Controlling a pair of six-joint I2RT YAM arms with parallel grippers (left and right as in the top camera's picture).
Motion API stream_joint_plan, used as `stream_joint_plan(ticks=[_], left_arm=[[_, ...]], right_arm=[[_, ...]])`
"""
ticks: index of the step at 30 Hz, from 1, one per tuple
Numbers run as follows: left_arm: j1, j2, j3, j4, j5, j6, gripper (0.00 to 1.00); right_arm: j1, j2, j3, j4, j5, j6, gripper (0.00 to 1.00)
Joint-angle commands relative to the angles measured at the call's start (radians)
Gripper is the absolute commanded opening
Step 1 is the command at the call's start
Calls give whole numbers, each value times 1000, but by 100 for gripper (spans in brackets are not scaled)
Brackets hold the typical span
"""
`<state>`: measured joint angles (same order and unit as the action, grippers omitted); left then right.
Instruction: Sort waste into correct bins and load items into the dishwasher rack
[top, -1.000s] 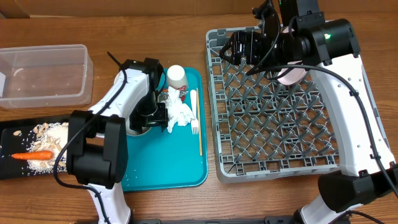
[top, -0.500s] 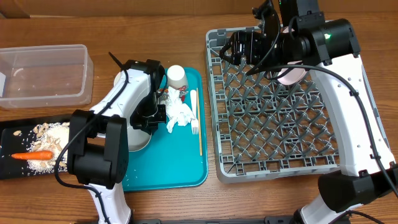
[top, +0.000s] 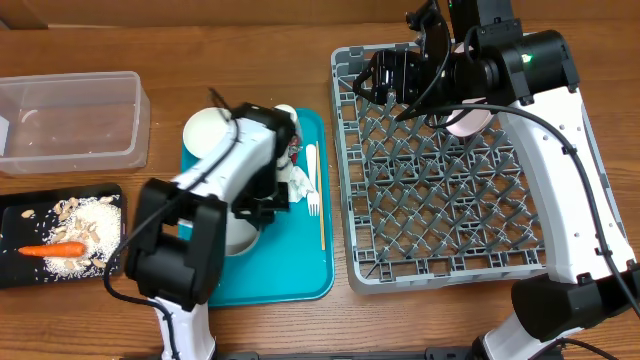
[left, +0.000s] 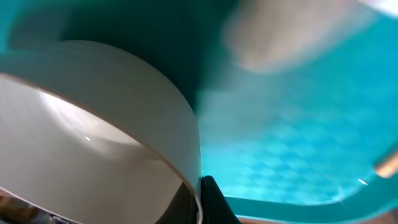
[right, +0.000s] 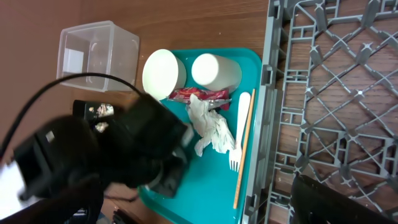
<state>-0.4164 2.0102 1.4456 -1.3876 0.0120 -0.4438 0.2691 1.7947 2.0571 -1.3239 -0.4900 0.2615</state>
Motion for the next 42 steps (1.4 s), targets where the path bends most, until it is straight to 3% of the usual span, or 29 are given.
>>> stream_joint_plan(ticks=[1, 13, 14, 15, 17, 24, 32, 33, 34, 37, 39, 42], left_arm=[[-65, -43, -6, -3, 8, -78, 7], [-132, -45, -5, -7, 116, -88, 8], [-134, -45, -5, -8, 115, -88, 12], [-134, -45, -5, -8, 113, -88, 24], [-133, -45, -5, -8, 112, -81, 59], [-132, -54, 40, -40, 92, -76, 61], [-68, -160, 229, -146, 55, -81, 63], [-43, -174, 249, -158, 50, -88, 68], [-13, -189, 266, -169, 40, -96, 79], [102, -245, 284, -183, 13, -116, 83], [188, -277, 284, -186, 2, -119, 100], [334, -304, 284, -193, -6, -119, 100]], right_arm=[[-2, -13, 12, 5, 4, 0, 100], [-2, -13, 12, 5, 4, 0, 100], [-2, -13, 12, 5, 4, 0, 100], [-2, -13, 12, 5, 4, 0, 100], [-2, -13, 12, 5, 4, 0, 100], [-2, -13, 12, 5, 4, 0, 100], [-2, -13, 12, 5, 4, 0, 100], [-2, -13, 12, 5, 4, 0, 100], [-2, -13, 12, 5, 4, 0, 100], [-2, -13, 12, 5, 4, 0, 100], [-2, -13, 12, 5, 4, 0, 100], [-2, -13, 12, 5, 4, 0, 100]])
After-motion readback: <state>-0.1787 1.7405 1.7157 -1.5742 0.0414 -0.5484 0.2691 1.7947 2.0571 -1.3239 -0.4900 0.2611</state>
